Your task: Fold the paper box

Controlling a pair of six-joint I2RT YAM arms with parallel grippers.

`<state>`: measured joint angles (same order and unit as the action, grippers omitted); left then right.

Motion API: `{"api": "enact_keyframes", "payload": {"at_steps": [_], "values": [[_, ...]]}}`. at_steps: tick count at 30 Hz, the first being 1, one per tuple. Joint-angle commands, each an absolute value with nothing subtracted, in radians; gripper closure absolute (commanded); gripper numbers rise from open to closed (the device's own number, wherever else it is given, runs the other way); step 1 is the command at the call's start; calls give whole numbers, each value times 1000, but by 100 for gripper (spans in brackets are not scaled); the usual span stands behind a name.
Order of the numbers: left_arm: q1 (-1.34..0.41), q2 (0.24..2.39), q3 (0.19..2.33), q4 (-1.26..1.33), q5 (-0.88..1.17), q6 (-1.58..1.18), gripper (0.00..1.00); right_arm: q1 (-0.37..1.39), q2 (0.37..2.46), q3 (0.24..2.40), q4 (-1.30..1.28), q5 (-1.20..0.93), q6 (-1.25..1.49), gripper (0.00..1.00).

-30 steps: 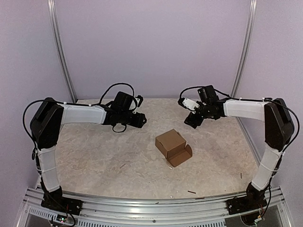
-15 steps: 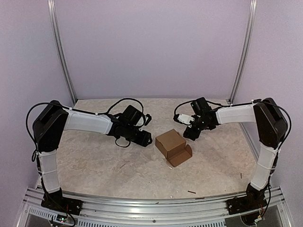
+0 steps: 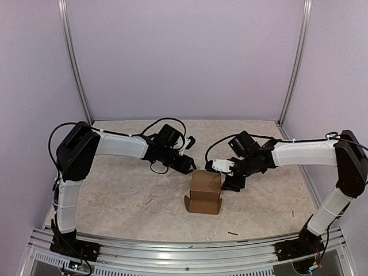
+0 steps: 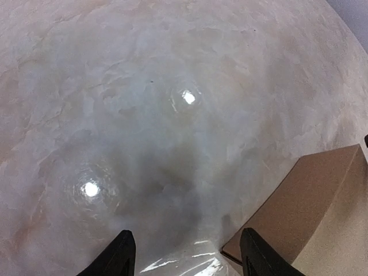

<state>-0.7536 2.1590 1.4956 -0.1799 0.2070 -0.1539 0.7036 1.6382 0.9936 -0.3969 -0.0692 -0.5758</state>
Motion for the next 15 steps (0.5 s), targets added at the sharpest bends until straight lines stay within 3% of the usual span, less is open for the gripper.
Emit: {"api": "enact_keyframes", "payload": {"at_steps": [1,8,11,15], "values": [[-773,2197,1540,-128,347,-91,39,719,1582,983,-455,-154,-575,31],[-785,2238,1594,-81,468,-39,39,719,1500,1022,-664,-248,-630,31],[-785,2216,1571,-58,399,-25,39,719,1433,1035,-713,-221,-689,31],[-787,2036,1375,73,277,-12,36,724,1347,997,-669,-195,-790,27]]}}
